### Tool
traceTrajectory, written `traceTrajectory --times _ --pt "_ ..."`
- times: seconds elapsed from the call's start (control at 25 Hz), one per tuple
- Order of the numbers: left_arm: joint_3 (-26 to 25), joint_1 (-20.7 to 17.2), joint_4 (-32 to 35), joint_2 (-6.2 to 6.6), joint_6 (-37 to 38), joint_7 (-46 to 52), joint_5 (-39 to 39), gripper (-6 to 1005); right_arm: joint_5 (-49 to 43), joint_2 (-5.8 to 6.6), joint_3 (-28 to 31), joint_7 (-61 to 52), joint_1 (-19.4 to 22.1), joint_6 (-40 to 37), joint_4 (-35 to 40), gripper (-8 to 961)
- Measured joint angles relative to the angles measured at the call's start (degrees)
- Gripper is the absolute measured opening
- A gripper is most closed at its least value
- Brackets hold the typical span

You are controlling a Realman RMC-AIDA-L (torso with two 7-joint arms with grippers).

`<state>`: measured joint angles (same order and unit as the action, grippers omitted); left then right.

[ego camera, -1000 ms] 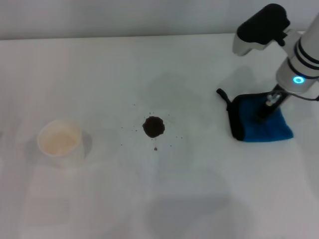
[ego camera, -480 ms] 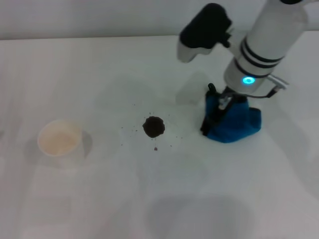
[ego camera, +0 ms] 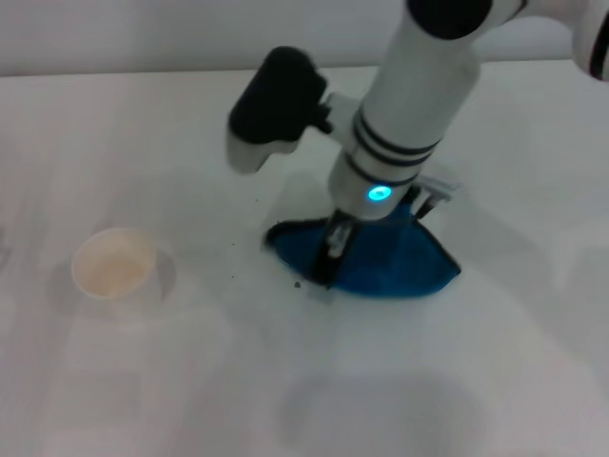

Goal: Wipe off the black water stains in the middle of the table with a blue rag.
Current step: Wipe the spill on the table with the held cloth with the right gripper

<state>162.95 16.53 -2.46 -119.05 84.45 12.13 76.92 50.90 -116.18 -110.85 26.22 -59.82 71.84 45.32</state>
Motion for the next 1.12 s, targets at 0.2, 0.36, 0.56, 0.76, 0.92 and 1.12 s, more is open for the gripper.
traceTrajectory --times 0.2,0.36,0.56,0.76,0.92,1.12 --pt "0.0 0.14 0.03 0.03 -0.03 0.0 -0.02 892 8.63 -0.01 -7.33 0.41 -2.57 -1.32 1.02 2" --pt "0.0 0.26 0.41 0.05 -0.36 0.0 -0.02 892 12.71 -0.01 -10.78 0.71 -3.72 -1.54 2.99 2" --pt "0.0 0.48 0.63 0.05 -0.7 0.0 -0.02 892 13.72 -0.01 -12.99 0.86 -5.45 -4.43 1.21 3" --pt "0.0 0.35 0.66 0.05 -0.76 0.0 -0.02 891 12.13 -0.01 -13.4 1.19 -7.72 -10.52 -7.5 2" --pt "0.0 0.15 0.71 -0.01 -0.78 0.0 -0.02 891 10.3 -0.01 -13.41 0.96 -8.29 -14.06 -11.44 2" --pt "0.0 0.32 0.71 -0.04 -0.79 0.0 -0.02 891 6.52 -0.01 -13.44 -1.38 -8.36 -17.0 -12.67 2"
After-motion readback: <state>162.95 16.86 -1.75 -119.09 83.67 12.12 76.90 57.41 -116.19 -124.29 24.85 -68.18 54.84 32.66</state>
